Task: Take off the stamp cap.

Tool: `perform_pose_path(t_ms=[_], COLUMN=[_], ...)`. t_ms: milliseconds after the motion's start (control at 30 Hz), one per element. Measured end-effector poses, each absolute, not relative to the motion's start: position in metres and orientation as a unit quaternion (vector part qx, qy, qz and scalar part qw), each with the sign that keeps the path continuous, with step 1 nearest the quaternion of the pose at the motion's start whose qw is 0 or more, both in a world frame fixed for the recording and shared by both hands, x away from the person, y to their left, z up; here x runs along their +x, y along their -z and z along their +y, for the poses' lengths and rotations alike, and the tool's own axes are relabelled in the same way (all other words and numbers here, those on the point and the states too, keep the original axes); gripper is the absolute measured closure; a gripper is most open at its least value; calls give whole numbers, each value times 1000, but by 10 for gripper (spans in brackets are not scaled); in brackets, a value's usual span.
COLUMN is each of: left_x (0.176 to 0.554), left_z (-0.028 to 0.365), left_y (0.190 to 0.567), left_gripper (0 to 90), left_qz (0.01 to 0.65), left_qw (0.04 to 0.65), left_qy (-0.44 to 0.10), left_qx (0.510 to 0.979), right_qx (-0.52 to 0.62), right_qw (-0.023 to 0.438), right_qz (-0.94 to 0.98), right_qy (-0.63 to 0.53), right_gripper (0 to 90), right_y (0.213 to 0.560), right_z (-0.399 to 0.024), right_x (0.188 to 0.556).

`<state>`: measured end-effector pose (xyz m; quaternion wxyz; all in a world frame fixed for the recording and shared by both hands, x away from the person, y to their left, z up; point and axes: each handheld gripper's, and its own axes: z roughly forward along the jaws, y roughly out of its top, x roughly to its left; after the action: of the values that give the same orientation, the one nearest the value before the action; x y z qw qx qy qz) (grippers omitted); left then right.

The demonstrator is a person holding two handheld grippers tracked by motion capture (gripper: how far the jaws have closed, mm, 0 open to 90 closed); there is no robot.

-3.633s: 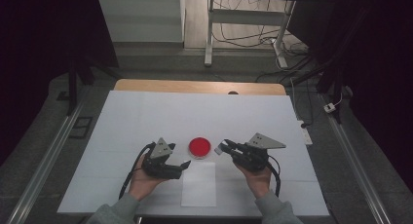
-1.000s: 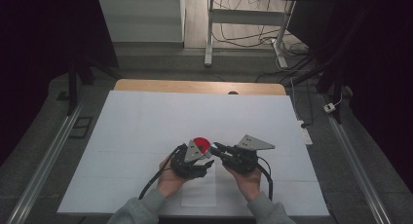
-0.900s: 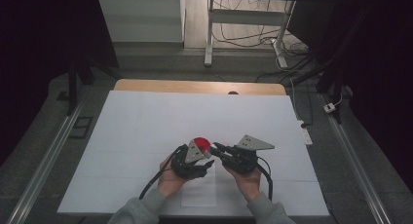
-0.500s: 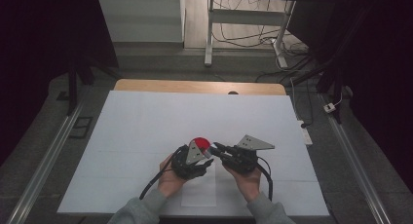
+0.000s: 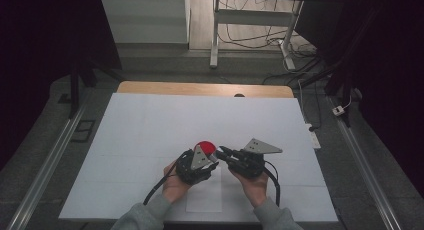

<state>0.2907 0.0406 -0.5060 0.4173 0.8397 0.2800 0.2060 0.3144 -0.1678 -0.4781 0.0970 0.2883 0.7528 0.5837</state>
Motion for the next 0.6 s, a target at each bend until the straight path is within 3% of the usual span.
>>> perform_pose_path(t_ms=[600], left_x=[290], left_z=[40], left_y=[507], left_gripper=[636], left_qz=[277], left_qw=[415], left_qy=[-214], left_qx=[840], right_qx=[291], right_qw=[93], right_qz=[751], right_qy=[-586], right_gripper=[752], right_y=[479], right_z=[-168], right_x=[314])
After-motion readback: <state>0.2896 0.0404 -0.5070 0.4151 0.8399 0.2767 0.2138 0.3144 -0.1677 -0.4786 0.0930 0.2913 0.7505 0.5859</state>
